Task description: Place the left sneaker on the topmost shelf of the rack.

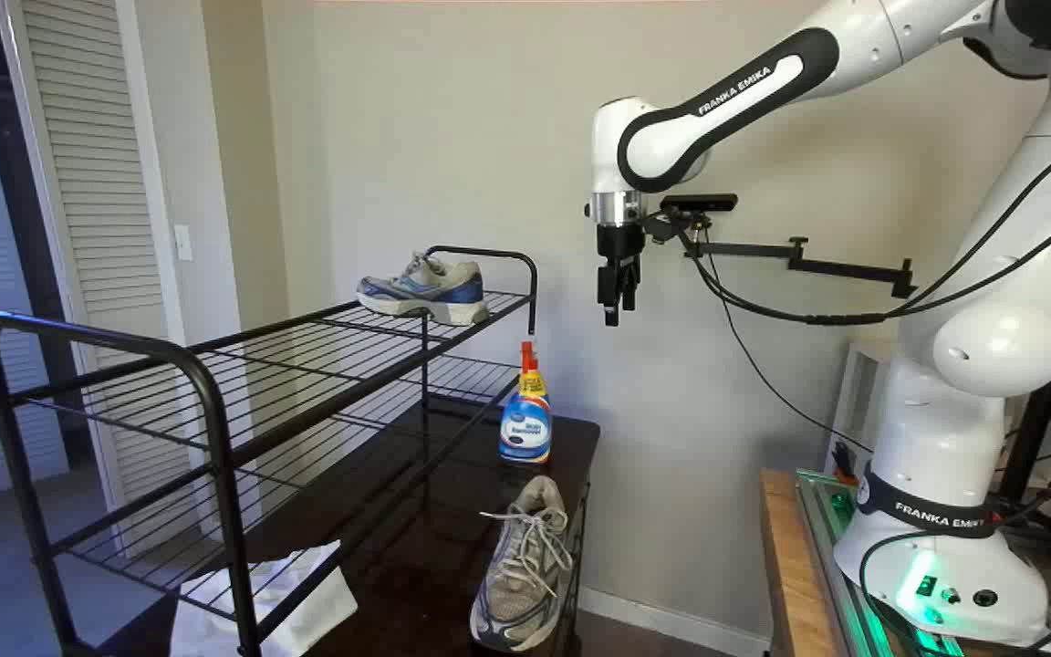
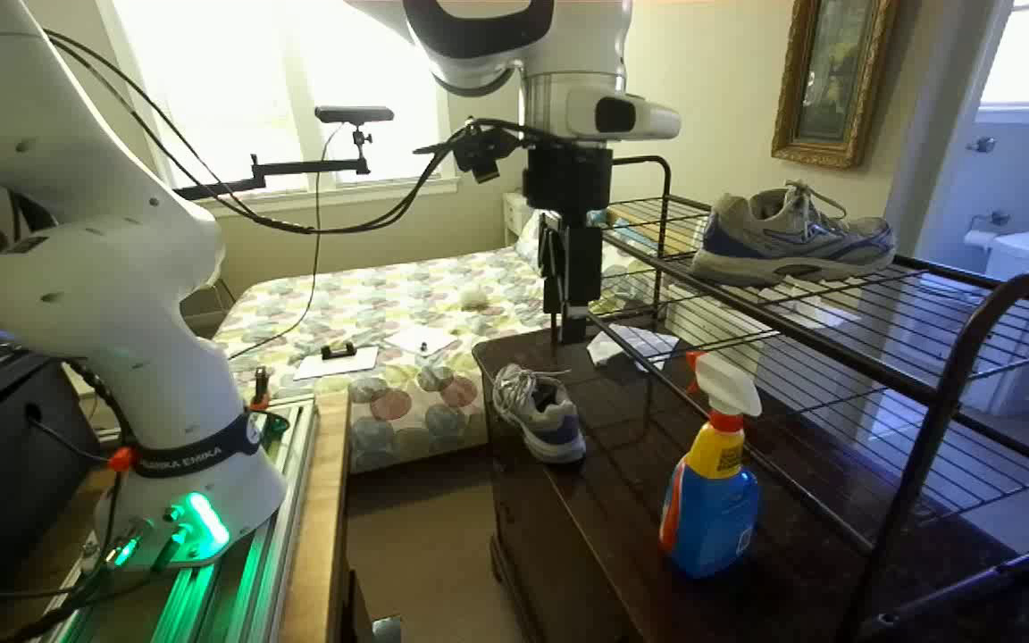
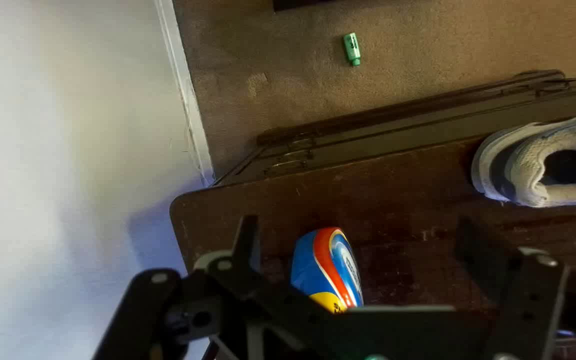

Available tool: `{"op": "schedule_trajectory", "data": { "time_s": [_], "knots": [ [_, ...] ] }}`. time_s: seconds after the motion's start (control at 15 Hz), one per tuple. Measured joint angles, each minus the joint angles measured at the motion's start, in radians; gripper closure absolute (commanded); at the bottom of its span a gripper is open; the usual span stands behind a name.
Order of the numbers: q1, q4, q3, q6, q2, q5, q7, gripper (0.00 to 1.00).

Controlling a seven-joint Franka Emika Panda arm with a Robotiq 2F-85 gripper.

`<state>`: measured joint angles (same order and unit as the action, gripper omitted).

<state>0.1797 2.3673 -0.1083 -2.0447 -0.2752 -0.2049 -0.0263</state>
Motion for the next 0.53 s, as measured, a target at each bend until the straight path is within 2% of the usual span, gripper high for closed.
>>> {"op": "schedule_trajectory", "data": {
  "time_s": [0.33,0.53],
  "knots": [
    [-0.002,0.001,0.001,0.0,0.0,-0.004,-0.007,0.0],
    [-0.028,0.019,0.014,0.013,0.002,-0.036,-0.066,0.0]
  ]
}}
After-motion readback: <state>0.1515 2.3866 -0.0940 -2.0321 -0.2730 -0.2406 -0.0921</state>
